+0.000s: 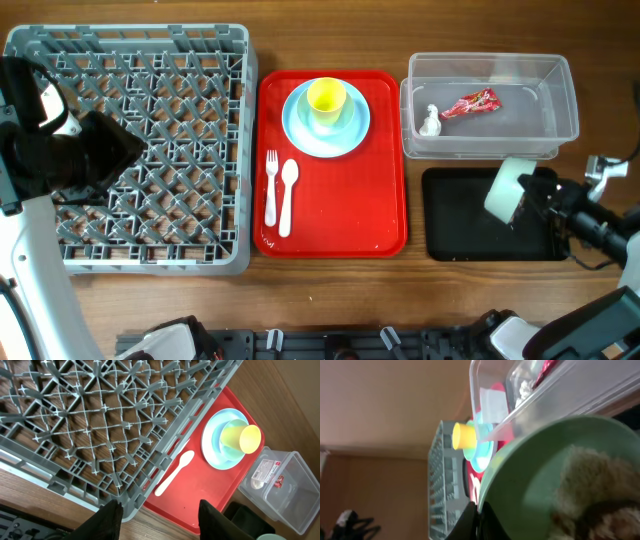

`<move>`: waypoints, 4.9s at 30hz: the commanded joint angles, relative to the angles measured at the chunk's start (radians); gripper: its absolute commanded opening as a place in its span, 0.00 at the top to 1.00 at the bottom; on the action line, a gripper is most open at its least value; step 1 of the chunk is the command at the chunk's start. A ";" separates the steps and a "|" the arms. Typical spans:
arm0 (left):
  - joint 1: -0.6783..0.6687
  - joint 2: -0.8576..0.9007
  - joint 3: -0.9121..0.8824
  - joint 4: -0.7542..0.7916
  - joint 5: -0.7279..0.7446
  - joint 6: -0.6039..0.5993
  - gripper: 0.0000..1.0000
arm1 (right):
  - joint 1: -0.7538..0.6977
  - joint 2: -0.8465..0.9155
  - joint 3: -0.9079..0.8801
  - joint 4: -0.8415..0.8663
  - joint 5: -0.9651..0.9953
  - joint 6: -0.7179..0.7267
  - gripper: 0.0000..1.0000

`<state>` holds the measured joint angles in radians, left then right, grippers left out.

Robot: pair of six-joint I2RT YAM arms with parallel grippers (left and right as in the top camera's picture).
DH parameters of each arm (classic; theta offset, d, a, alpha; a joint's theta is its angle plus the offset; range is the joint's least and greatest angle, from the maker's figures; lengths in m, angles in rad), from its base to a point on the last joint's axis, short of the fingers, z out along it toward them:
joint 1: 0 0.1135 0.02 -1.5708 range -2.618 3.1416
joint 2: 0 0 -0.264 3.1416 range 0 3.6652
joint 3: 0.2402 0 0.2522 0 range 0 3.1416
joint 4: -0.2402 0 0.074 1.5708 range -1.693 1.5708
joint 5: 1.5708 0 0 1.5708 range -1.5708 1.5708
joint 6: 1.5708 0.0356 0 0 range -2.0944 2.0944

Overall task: Sort waste into correct bins and load items into the dishwasher rack
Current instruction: 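Move bowl over black tray and tip rice out with right gripper, then return emptied green bowl to the red tray with right gripper, then reach left gripper to the white spoon and grasp it, then carry spoon with left gripper and place it in dish rack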

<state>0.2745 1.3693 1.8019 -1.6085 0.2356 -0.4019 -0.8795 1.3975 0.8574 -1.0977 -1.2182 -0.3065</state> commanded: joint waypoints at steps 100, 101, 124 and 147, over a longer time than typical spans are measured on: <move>-0.846 0.369 -0.163 0.204 -0.282 -0.190 0.76 | 1.101 -0.389 0.459 0.045 1.353 0.621 0.00; -0.846 0.389 -0.171 0.213 -0.282 -0.190 0.78 | 1.101 -0.376 0.459 0.045 1.353 0.621 0.00; -0.845 0.460 -0.545 0.609 -0.323 -0.183 0.68 | 1.101 0.312 0.459 0.326 1.353 0.621 0.00; -0.843 0.444 -0.724 0.891 -0.331 -0.183 0.96 | 1.101 0.356 0.459 0.412 1.353 0.621 0.00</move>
<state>-0.5694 1.8217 1.0683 -0.7158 -0.0818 -0.5819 0.2253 1.7420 1.3132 -0.6903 0.1173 0.3267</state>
